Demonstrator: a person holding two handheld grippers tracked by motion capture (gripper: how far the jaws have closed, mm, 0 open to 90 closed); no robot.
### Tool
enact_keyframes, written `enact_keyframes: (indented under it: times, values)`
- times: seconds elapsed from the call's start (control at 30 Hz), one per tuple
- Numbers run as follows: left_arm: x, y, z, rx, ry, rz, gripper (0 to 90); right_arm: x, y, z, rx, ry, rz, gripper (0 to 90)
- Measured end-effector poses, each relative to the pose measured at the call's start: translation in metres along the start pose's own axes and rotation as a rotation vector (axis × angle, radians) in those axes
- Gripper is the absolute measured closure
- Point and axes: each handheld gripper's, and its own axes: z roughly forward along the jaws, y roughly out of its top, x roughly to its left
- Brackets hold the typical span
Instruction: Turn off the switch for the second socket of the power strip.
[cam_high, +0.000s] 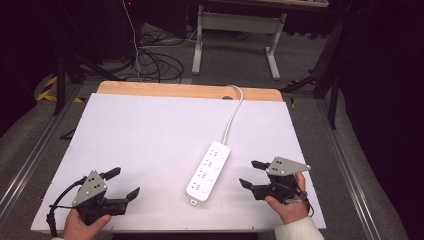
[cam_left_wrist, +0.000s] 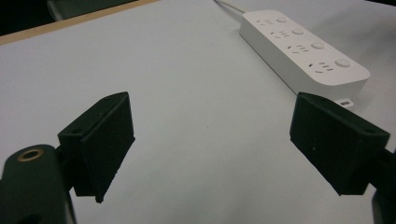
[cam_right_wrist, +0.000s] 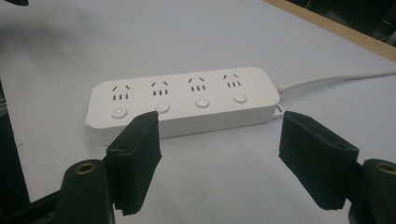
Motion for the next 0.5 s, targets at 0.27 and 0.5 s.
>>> enact_keyframes:
  times: [0.27, 0.5]
  values:
    - [-0.001, 0.0, 0.0, 0.005, -0.001, 0.015, 14.3, -0.005, 0.018, 0.007, 0.009, 0.013, 0.011, 30.8]
    - [-0.002, 0.001, 0.0, 0.004, -0.002, 0.019, 14.6, -0.008, 0.031, 0.017, 0.018, 0.033, 0.004, 32.2]
